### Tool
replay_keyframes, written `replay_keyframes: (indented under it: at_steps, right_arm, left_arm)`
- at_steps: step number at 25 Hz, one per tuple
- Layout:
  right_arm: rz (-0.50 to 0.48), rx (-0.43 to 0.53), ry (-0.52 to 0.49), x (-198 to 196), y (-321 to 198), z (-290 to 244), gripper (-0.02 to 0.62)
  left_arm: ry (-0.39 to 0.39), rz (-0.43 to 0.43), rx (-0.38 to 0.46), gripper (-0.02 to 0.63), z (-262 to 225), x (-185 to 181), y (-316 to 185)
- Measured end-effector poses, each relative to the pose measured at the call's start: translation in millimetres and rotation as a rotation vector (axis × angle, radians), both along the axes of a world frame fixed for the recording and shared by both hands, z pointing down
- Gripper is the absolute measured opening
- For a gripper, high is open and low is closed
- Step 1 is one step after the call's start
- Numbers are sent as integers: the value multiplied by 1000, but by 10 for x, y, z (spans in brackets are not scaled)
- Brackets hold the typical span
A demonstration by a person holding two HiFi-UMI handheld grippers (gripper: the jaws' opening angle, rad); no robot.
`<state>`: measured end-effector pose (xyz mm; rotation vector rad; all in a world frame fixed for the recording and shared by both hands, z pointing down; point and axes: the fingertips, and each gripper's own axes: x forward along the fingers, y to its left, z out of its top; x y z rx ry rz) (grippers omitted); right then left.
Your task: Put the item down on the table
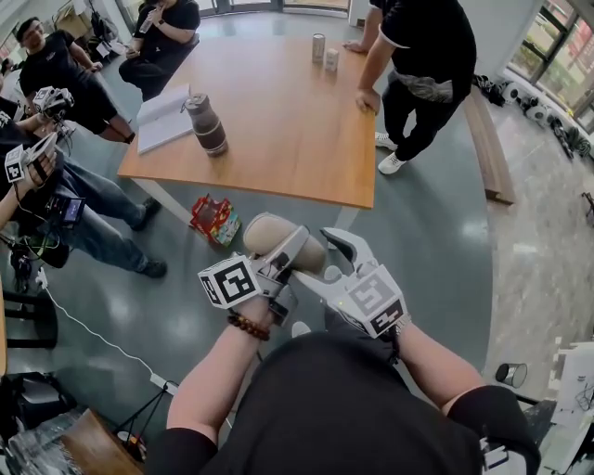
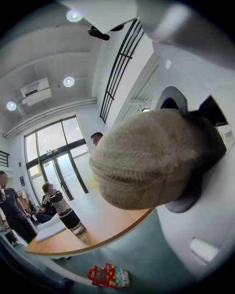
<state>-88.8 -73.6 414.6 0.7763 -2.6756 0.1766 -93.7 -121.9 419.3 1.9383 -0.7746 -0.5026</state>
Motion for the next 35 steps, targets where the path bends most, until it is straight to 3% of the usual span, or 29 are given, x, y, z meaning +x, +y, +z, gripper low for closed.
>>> replay_keyframes:
  at_steps: [9,16,22,26,29,35]
  right_arm:
    - [-38,-16,-6,5,-418,71,345]
    - [-41,-17,1,228,-908,67,344]
    - [-49,-15,17,421,-1221,78,331]
    - [-54,-16,5,567,-1439,71,325]
    - [-52,-19,4,668,-1574,91,324]
    - [-26,-33,17,851,-1928,231,320]
  left_arm:
    - [-4,-8,-57,341,67,117,-405]
    - [36,26,-61,341,25,431,-895]
    - [111,30,-122,350,24,659,-1199]
    - [38,24,-92,359,66,762,-1425]
    - [-15,0,-62,402,92,762,-1549]
    - [-62,-100,-100,417,262,585,-1762]
